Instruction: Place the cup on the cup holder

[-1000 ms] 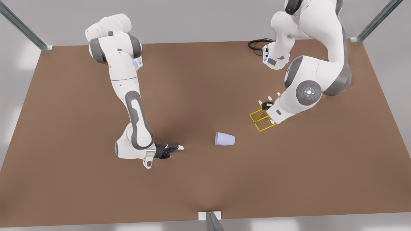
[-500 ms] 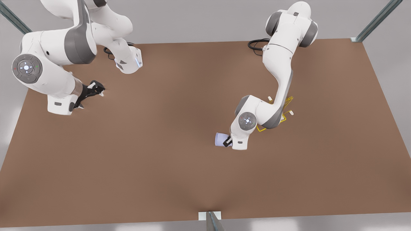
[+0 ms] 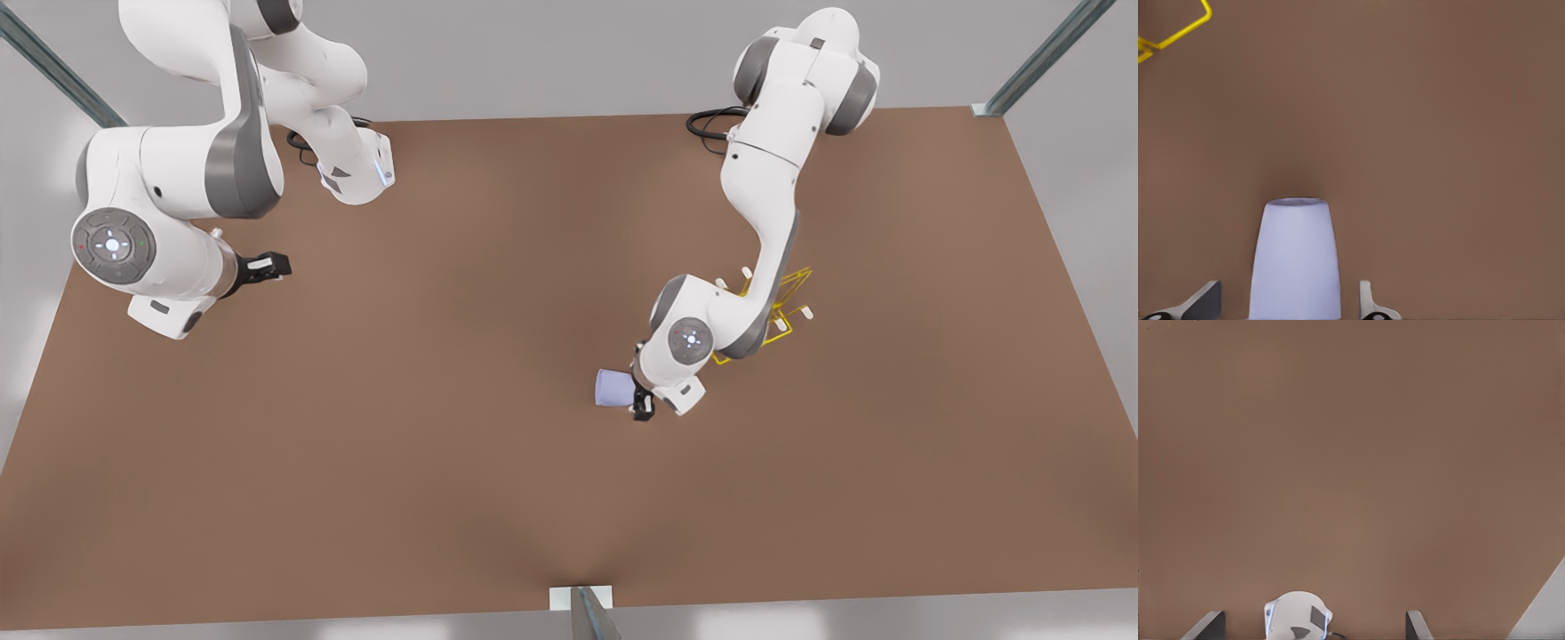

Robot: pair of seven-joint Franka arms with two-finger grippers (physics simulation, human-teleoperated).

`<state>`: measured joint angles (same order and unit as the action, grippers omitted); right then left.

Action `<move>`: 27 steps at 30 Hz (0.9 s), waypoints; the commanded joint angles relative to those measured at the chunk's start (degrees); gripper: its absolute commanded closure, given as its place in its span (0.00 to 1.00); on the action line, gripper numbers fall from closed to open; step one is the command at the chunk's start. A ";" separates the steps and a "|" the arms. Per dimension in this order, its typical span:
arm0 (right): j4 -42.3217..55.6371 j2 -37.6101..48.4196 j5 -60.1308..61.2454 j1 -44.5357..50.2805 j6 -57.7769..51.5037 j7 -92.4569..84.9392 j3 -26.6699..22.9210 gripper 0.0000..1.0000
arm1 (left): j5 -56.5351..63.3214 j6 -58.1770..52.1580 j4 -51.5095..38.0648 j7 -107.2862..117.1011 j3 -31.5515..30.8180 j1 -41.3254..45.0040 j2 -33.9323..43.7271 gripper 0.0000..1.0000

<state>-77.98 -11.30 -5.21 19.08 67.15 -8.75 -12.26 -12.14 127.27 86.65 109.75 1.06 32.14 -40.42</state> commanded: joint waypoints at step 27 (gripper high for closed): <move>0.11 -1.18 0.20 0.35 -0.44 12.71 0.05 0.00 | -1.48 7.82 0.89 1.35 -3.08 -0.58 -2.04 0.00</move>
<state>-77.89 -12.53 -5.03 19.42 66.74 1.14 -12.18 -13.44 134.94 87.79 110.83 -2.02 31.61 -42.32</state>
